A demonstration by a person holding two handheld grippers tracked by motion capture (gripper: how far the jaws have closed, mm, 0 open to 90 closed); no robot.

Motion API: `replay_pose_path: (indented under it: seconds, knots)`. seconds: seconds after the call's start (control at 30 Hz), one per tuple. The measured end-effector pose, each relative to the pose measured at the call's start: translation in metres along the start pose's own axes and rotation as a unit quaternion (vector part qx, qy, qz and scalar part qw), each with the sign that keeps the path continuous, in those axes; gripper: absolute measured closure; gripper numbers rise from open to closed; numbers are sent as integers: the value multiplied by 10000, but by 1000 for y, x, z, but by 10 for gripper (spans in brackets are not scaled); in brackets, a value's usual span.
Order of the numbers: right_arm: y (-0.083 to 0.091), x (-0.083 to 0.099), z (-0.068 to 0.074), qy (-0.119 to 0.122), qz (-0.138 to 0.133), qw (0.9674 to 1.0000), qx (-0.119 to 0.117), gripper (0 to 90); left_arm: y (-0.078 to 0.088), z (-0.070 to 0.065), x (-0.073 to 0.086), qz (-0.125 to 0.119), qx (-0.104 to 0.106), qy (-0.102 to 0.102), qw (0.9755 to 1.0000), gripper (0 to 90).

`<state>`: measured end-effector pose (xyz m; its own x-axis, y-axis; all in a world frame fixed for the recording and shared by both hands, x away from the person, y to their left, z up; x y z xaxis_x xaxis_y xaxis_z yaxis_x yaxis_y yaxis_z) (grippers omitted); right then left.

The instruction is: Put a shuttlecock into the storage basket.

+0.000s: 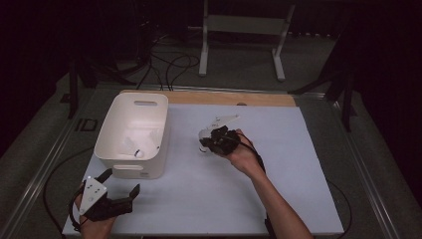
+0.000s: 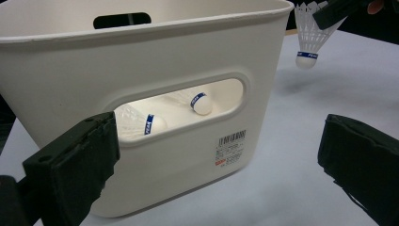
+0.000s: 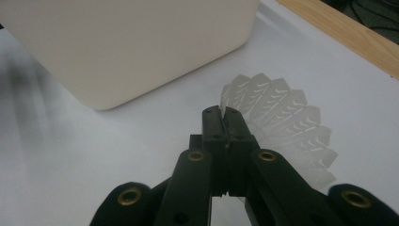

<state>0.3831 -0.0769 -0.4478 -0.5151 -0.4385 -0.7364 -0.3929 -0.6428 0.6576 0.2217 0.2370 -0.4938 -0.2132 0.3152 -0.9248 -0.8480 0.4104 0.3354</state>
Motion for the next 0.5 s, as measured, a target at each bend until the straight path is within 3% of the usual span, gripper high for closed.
replay_pose_path:
  seconds: [0.5]
  knots:
    - [5,-4,-1,-1,-119,9999,49,896,0,0,0,2,-13,6,10000,0]
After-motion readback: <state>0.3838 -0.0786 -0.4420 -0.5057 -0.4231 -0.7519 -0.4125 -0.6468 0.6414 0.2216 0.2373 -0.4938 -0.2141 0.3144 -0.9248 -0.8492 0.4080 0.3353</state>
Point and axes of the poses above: each handheld gripper's, and its own axes: y roughly backward along the jaws, x roughly out of its underside, z roughly to its left, the point moved 3 cm from there along -y, roughly forward along the jaws, and after that the axes turned 10 degrees about -y, right-handed, at the moved point
